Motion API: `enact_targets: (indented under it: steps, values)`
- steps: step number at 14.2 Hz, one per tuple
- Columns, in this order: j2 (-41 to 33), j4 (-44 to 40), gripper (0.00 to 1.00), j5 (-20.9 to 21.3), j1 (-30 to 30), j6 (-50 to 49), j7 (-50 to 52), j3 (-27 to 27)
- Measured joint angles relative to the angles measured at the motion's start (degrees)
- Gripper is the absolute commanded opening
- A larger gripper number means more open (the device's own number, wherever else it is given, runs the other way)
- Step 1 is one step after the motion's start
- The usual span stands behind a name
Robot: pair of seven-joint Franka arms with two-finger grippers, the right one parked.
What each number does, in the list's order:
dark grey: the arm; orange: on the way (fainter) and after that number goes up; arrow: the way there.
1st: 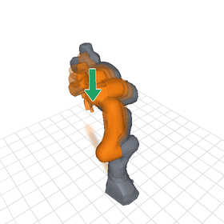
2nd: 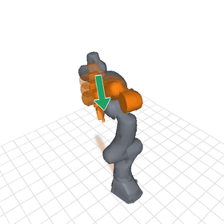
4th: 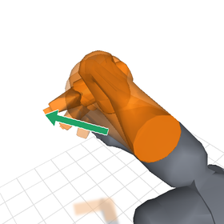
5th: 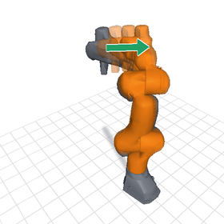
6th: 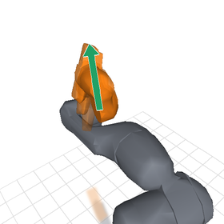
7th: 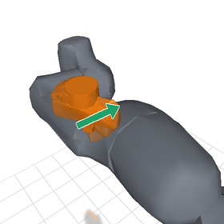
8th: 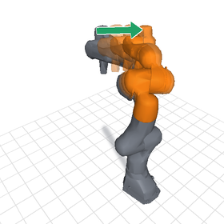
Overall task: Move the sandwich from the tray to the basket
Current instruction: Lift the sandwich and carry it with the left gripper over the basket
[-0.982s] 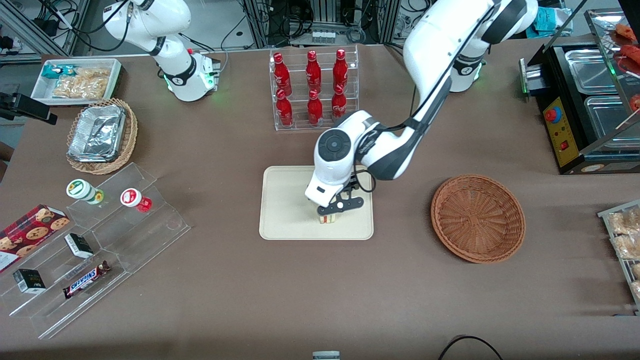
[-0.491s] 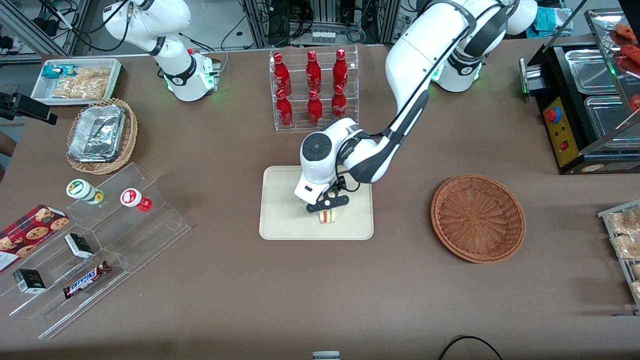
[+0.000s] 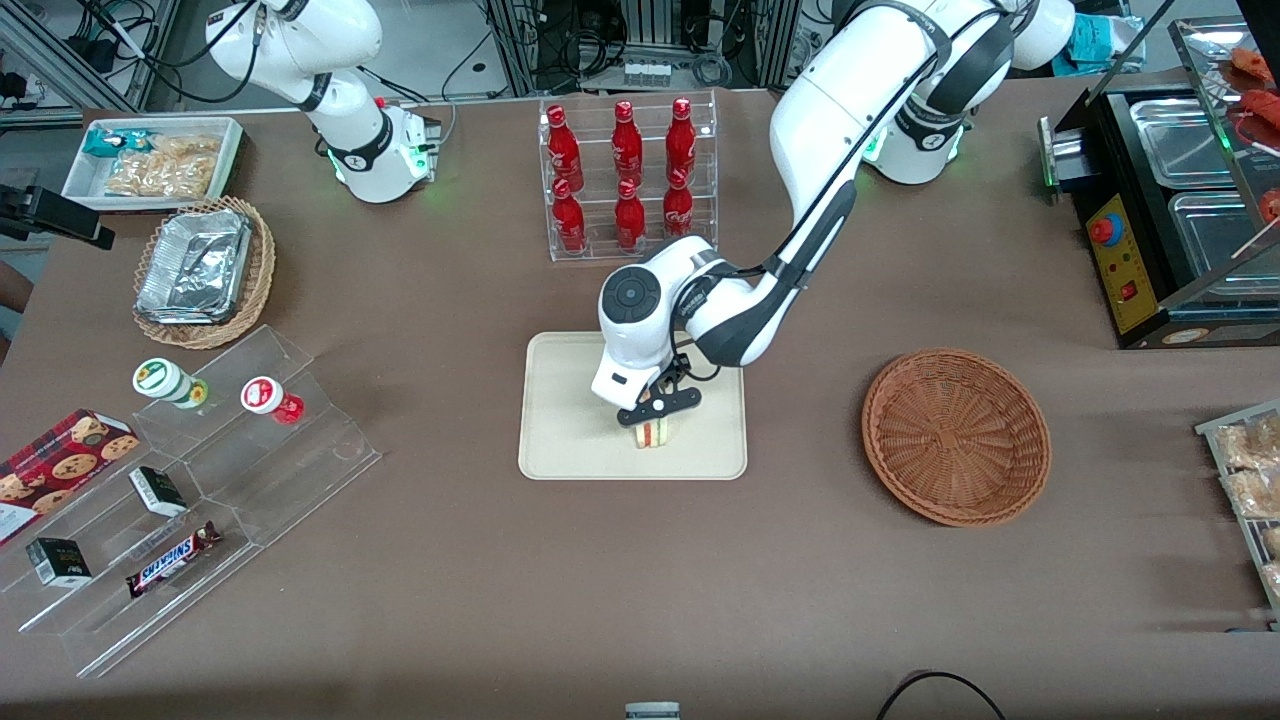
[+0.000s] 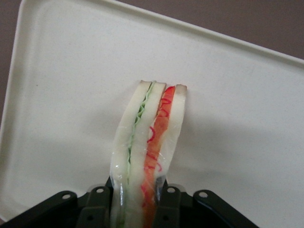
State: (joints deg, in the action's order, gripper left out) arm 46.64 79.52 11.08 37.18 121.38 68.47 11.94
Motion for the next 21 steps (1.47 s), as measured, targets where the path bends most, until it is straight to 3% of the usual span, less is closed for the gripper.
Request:
enact_targets:
  steps: [6,9,12,16,21]
  values:
    - [-8.5,-1.7,0.14,-0.5,-3.4,-15.9,-1.9,-1.9]
    - [-17.2,0.8,0.14,-6.0,-12.4,-23.9,-13.2,-2.2]
    - [-23.5,5.3,0.14,-7.8,-24.3,-31.4,-28.3,-2.6]
    - [-23.6,10.7,0.14,-6.0,-36.8,-26.9,-40.7,-2.9]
    - [-20.4,21.8,0.14,-4.6,-39.8,-12.1,-39.5,-3.0]
